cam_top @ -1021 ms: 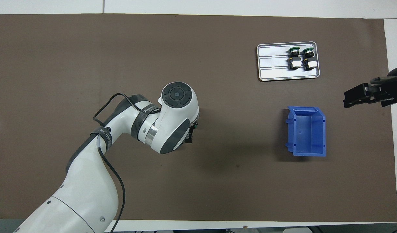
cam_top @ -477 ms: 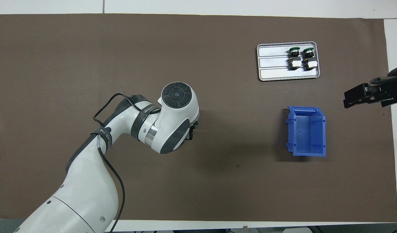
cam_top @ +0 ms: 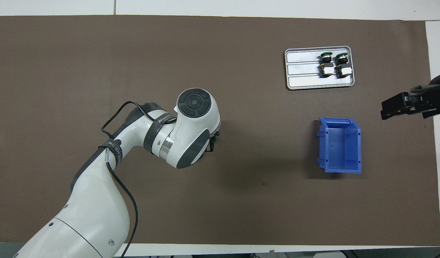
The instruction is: Place and press button with both arms
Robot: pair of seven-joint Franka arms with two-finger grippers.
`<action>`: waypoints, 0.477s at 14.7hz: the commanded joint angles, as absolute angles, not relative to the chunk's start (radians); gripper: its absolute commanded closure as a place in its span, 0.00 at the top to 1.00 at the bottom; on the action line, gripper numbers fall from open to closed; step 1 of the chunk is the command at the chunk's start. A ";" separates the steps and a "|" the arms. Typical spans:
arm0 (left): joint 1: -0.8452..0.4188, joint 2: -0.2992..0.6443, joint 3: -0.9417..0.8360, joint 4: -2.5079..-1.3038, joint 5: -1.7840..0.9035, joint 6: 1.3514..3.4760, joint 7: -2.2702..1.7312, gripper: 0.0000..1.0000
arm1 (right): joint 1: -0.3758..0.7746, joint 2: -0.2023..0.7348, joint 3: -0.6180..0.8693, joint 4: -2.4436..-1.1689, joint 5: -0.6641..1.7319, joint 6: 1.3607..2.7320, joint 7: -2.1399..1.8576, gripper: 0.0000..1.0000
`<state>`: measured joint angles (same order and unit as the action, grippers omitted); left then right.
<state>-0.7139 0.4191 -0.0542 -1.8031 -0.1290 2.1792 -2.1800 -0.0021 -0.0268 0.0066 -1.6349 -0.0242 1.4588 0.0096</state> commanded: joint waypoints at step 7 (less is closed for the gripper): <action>-0.638 0.264 -0.051 -1.882 -0.138 2.160 -1.999 0.21 | -0.011 -0.048 0.012 -1.661 -0.018 1.460 -0.009 0.98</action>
<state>-0.6483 0.3101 -0.0474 -1.8246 -0.1293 2.1621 -2.0524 -0.0021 -0.0268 0.0066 -1.6362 -0.0242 1.4588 0.0096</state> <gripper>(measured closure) 0.670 0.018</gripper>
